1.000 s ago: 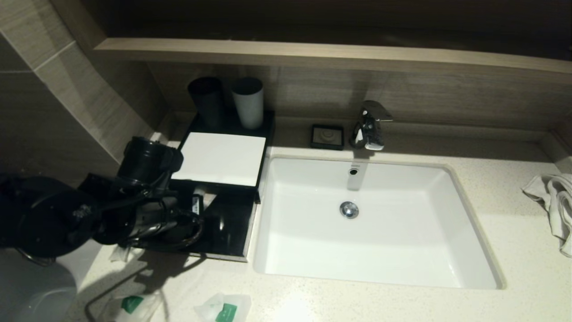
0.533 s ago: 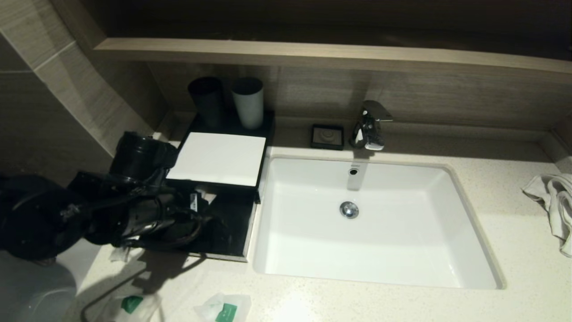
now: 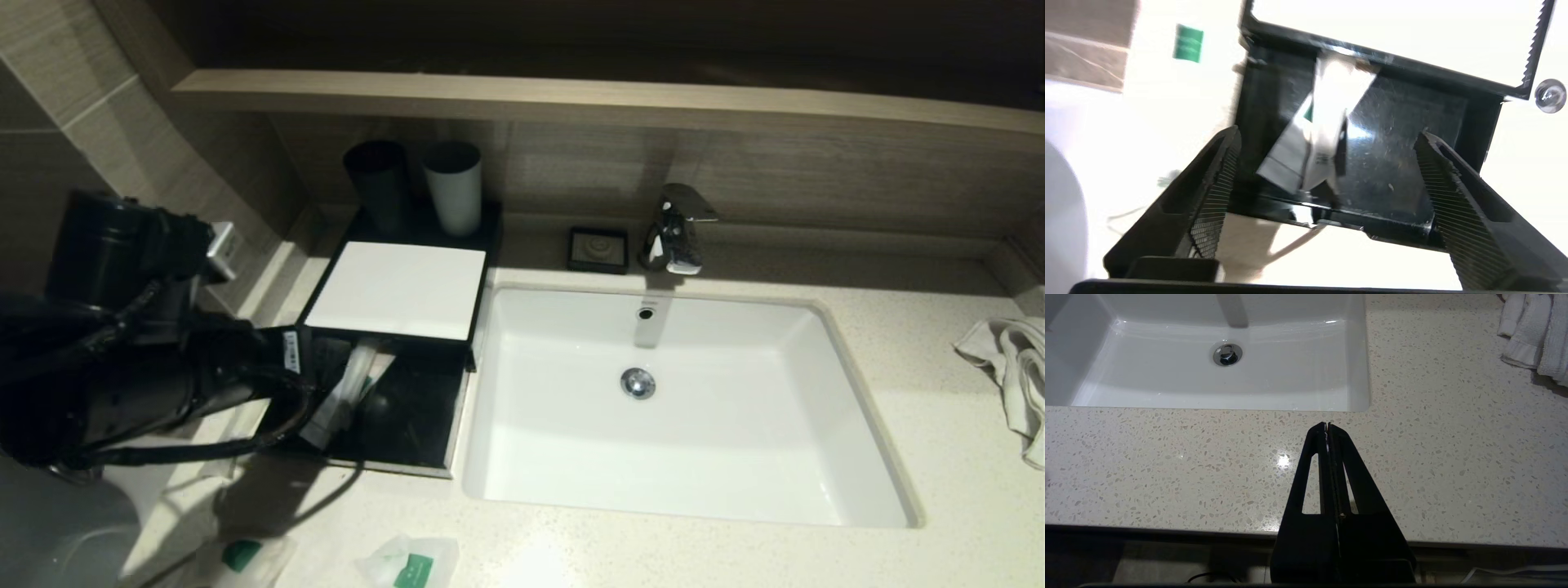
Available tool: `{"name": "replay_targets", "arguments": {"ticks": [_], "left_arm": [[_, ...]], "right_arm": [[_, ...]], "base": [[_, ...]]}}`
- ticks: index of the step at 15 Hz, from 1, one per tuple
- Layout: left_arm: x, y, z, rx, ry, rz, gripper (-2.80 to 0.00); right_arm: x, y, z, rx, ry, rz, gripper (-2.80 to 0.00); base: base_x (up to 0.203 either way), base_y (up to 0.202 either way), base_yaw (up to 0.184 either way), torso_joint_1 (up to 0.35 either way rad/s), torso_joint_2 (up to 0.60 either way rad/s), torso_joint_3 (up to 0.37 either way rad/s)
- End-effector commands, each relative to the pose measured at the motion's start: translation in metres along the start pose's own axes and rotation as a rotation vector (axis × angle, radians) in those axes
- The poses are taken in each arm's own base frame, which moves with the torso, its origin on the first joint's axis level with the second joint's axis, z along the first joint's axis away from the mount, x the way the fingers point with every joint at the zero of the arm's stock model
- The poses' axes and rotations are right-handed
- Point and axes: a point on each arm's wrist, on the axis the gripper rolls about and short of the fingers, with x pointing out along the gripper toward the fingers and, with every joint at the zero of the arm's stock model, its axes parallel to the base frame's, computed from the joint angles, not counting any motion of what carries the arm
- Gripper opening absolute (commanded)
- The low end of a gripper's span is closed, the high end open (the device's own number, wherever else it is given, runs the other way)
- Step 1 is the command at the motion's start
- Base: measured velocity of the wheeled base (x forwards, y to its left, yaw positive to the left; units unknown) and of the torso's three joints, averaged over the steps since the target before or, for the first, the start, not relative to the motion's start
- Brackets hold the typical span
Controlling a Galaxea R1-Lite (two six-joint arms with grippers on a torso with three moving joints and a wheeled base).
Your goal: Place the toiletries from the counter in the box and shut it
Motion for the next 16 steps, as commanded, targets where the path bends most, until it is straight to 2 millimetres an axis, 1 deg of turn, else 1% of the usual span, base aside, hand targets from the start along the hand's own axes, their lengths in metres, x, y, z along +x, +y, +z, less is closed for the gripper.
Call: {"name": "replay_targets", "arguments": {"ticks": [1,3,5,9,11,13,16], "left_arm": [[-0.023,0.016,0.010,-0.001,-0.076,0.027,0.00],[-0.025,0.032,0.015,0.004,-0.094,0.095,0.00],[-0.020,0.051,0.016,-0.016,-0.082,0.149,0.00],[-0.012,0.093,0.017,-0.043,-0.035,0.202,0.00],[-0.010,0.113,0.015,-0.010,-0.006,0.176,0.00],[-0.004,0.120,0.005,0.023,0.043,0.160,0.00],[0.009,0.124,-0.005,0.014,0.102,0.154,0.00]], "right_arm": [[0.000,0.000,0.000,0.000,0.000,-0.002,-2.80],[0.000,0.000,0.000,0.000,0.001,-0.001,-2.80],[0.000,0.000,0.000,0.000,0.000,-0.001,-2.80],[0.000,0.000,0.000,0.000,0.001,-0.001,-2.80],[0.000,0.000,0.000,0.000,0.002,0.000,-2.80],[0.000,0.000,0.000,0.000,0.002,0.000,-2.80],[0.000,0.000,0.000,0.000,0.000,-0.001,-2.80]], "base": [[0.000,0.000,0.000,0.000,0.00,0.000],[0.000,0.000,0.000,0.000,0.00,0.000],[0.000,0.000,0.000,0.000,0.00,0.000],[0.000,0.000,0.000,0.000,0.00,0.000],[0.000,0.000,0.000,0.000,0.00,0.000],[0.000,0.000,0.000,0.000,0.00,0.000],[0.000,0.000,0.000,0.000,0.00,0.000]]}}
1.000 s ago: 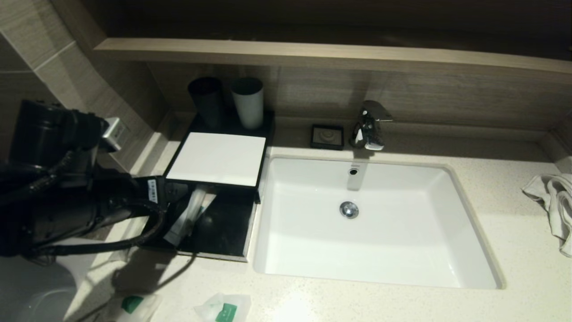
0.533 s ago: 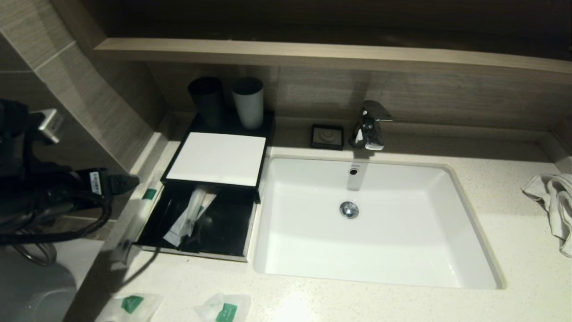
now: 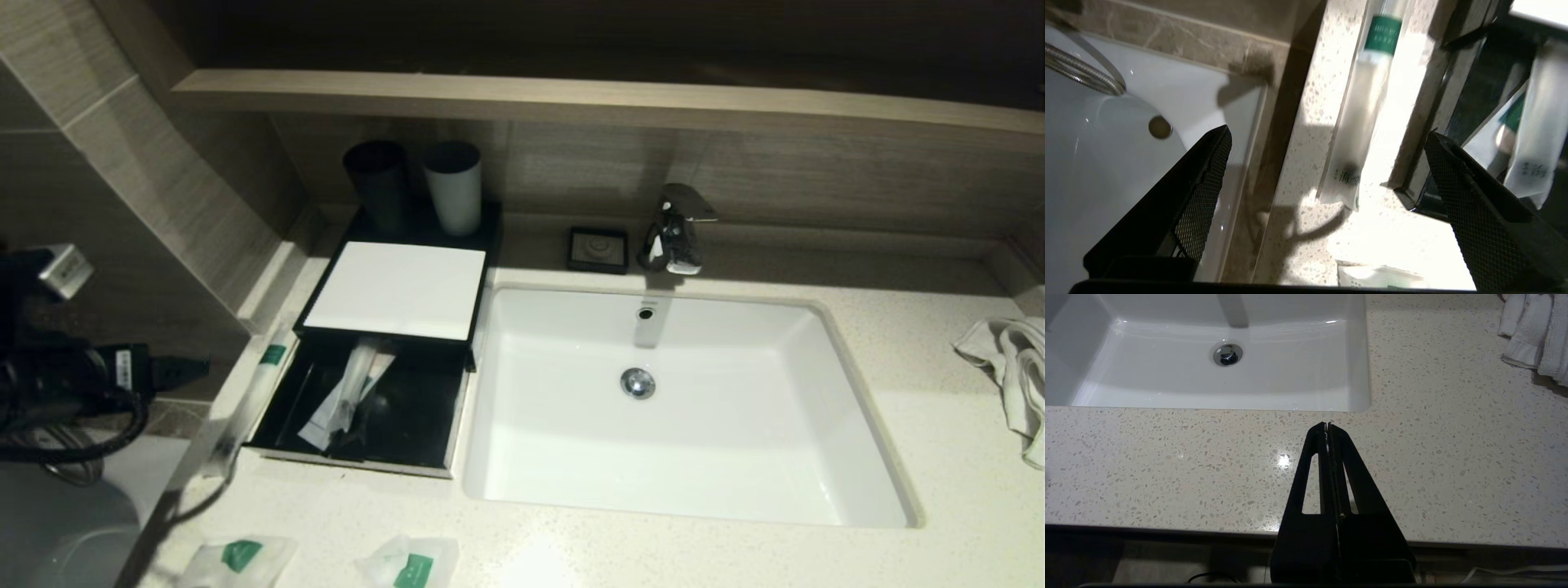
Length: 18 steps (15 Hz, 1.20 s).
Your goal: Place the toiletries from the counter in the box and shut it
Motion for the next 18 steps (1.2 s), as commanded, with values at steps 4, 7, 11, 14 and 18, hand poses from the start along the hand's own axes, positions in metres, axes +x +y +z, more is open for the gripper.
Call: {"name": "replay_targets", "arguments": {"ticks": [4,7,11,14,18], "left_arm": [[0.026,0.002,-0.010,-0.008,0.103,-0.026,0.00],[0.040,0.003,-0.013,0.026,0.142,-0.047,0.00],[0.050,0.004,-0.013,0.046,0.163,-0.048,0.00],[0.055,0.012,-0.014,0.074,0.169,-0.041,0.00],[0.063,0.015,-0.021,0.091,0.194,-0.063,0.00]], "right_arm": [[0.000,0.000,0.000,0.000,0.003,0.000,-2.80],[0.000,0.000,0.000,0.000,0.001,-0.001,-2.80],[0.000,0.000,0.000,0.000,0.001,-0.001,-2.80],[0.000,0.000,0.000,0.000,0.001,0.000,-2.80],[0.000,0.000,0.000,0.000,0.001,0.000,-2.80]], "base": [[0.000,0.000,0.000,0.000,0.00,0.000],[0.000,0.000,0.000,0.000,0.00,0.000],[0.000,0.000,0.000,0.000,0.00,0.000],[0.000,0.000,0.000,0.000,0.00,0.000],[0.000,0.000,0.000,0.000,0.00,0.000]]}}
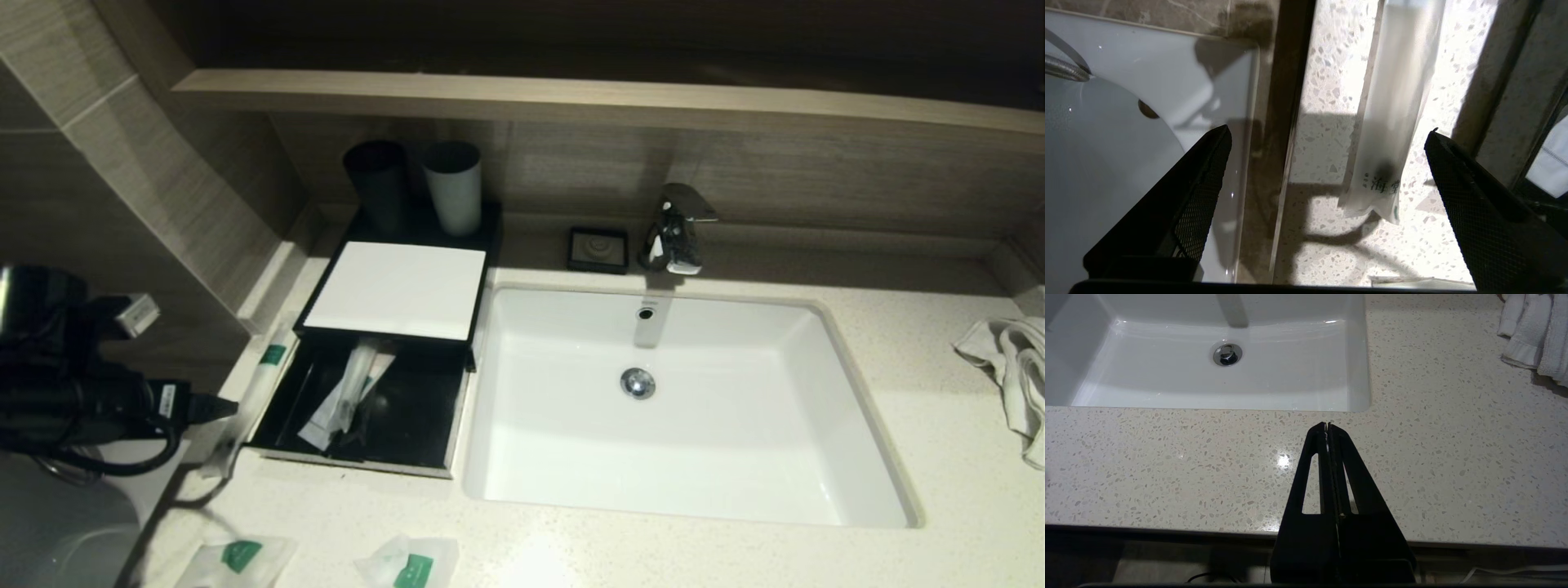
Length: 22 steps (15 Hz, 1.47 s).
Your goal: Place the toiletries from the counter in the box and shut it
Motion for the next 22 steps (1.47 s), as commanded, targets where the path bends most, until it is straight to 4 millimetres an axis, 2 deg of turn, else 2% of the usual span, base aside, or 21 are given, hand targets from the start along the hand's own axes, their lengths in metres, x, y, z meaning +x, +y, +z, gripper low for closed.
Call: {"name": "replay_targets", "arguments": {"ticks": [1,12,22], "left_arm": [[0.007,0.000,-0.005,0.010,0.030,-0.029,0.00],[0.020,0.002,-0.004,0.024,0.027,-0.042,0.00],[0.024,-0.010,-0.005,0.053,0.038,-0.076,0.00]], "right_arm": [[0.000,0.000,0.000,0.000,0.002,0.001,-2.80],[0.000,0.000,0.000,0.000,0.000,0.000,-2.80],[0.000,0.000,0.000,0.000,0.000,-0.001,-2.80]], "base": [[0.000,0.000,0.000,0.000,0.00,0.000],[0.000,0.000,0.000,0.000,0.00,0.000],[0.000,0.000,0.000,0.000,0.00,0.000]]}}
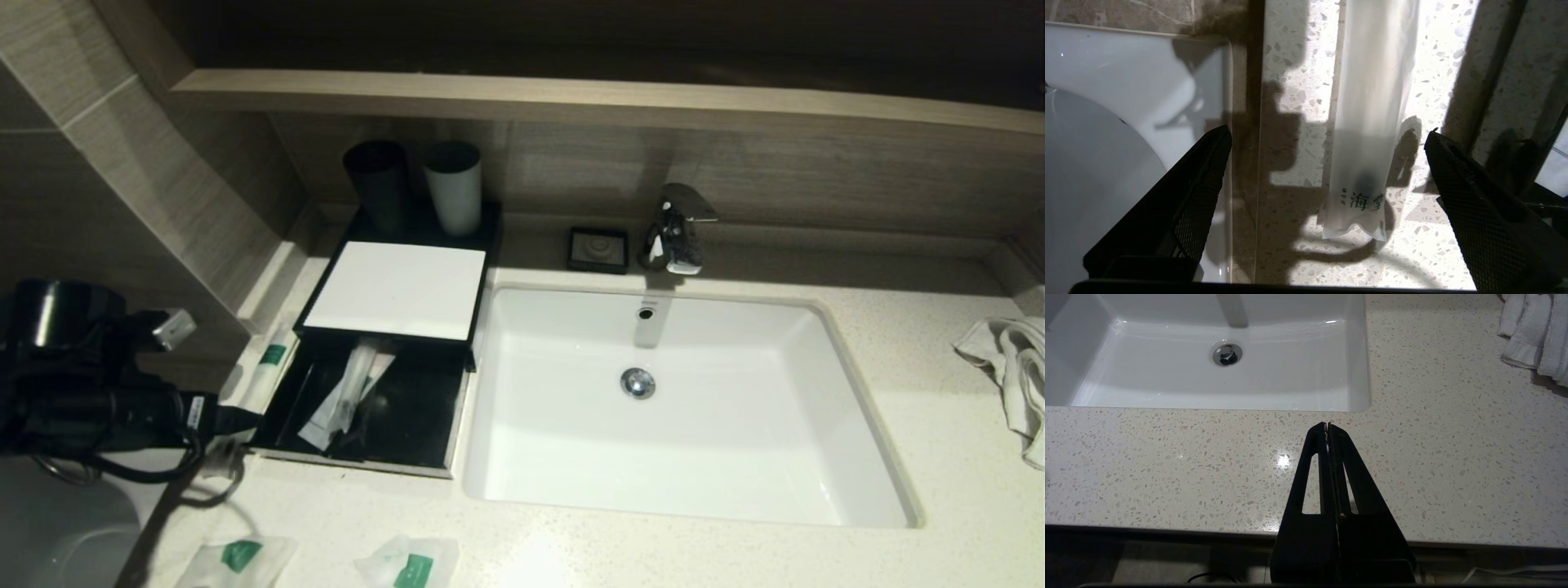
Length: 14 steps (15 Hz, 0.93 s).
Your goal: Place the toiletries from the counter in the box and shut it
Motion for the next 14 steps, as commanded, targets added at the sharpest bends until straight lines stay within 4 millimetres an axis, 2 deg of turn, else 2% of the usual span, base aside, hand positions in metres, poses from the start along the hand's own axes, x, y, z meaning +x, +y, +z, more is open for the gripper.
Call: {"name": "replay_targets", "arguments": {"ticks": [1,13,14], "left_arm": [[0.0015,-0.0044,0.0002,0.013,0.003,-0.013,0.00],[0.0077,-0.0062,-0.0006,0.028,0.022,-0.010,0.00],[0.0081,-0.0061,-0.0007,0.027,0.024,-0.008,-2.80]], "right_arm": [[0.0001,0.0000,-0.0001,0.000,0.001,0.000,-2.80],[0.0001,0.0000,0.0000,0.000,0.001,-0.001,-2.80],[0.0000,0.0000,0.0000,0.000,0.000,-0.001,-2.80]], "base": [[0.000,0.000,0.000,0.000,0.00,0.000],[0.000,0.000,0.000,0.000,0.00,0.000],[0.000,0.000,0.000,0.000,0.00,0.000]]}}
